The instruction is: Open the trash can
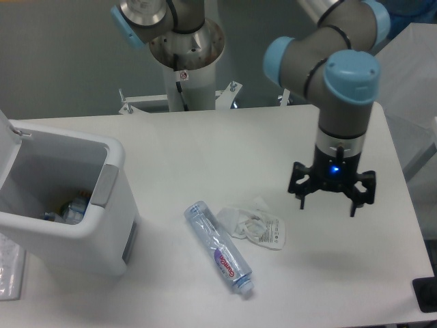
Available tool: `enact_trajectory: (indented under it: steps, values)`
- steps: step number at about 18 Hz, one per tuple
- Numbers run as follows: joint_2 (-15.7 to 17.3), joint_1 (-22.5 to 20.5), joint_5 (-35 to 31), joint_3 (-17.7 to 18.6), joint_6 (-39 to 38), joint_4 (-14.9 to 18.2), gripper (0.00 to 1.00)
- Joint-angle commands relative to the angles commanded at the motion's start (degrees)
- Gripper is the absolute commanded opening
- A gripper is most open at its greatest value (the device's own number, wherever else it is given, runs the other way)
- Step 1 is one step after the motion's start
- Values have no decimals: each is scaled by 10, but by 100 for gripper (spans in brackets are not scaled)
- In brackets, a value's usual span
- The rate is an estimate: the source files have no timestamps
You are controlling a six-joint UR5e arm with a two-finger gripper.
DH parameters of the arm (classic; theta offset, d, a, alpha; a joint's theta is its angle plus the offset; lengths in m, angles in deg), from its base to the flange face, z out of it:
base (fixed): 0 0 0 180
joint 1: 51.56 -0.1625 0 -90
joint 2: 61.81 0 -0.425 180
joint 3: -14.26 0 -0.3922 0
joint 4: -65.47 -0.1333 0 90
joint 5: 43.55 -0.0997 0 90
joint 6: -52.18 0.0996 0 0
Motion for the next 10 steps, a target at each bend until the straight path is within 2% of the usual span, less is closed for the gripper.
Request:
enact_trajectory:
  steps: [3, 10]
  values:
    - [-5, -1, -47, 1, 37, 4, 100]
    - [-8, 3, -56, 3, 40, 4, 100]
